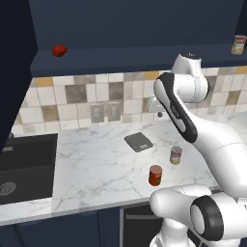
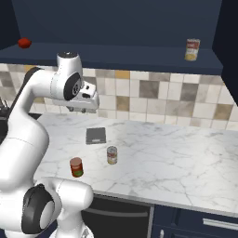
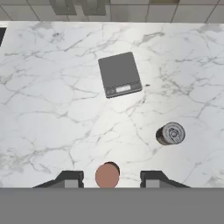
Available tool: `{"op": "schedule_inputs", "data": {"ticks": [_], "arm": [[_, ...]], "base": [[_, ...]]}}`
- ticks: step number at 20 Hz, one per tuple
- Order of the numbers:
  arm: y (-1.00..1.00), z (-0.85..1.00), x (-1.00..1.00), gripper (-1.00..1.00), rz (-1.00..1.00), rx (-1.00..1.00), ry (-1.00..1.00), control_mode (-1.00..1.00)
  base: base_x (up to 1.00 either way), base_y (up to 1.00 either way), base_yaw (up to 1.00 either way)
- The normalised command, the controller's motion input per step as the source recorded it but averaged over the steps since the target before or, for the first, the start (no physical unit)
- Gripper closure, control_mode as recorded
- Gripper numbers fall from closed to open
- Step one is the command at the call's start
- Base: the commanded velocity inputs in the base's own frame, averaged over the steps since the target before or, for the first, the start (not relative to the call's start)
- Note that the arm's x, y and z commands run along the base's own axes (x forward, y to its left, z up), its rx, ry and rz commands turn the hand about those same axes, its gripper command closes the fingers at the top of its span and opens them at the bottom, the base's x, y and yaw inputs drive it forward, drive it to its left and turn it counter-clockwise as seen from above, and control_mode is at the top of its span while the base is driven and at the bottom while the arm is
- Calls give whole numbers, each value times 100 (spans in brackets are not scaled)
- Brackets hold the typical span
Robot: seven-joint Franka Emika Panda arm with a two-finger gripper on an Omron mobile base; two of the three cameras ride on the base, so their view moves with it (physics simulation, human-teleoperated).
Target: Pick the cans from the counter and place them in their designated side in the cabinet.
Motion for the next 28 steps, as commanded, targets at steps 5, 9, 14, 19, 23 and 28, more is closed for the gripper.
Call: {"op": "schedule_inputs", "data": {"ticks": [5, 9, 14, 19, 23, 28], "arm": [[2, 0, -8, -100, -1, 0, 0, -100], [1, -1, -26, -100, -2, 0, -5, -100], [6, -11, -23, -100, -3, 0, -2, -100], [12, -15, -3, -100, -1, 0, 0, -100], [3, -20, -3, -100, 0, 0, 0, -100], [0, -25, -8, -100, 0, -2, 0, -100]], "base": [[0, 0, 0], [0, 0, 0], [0, 0, 0], [0, 0, 0], [0, 0, 0], [0, 0, 0]]}}
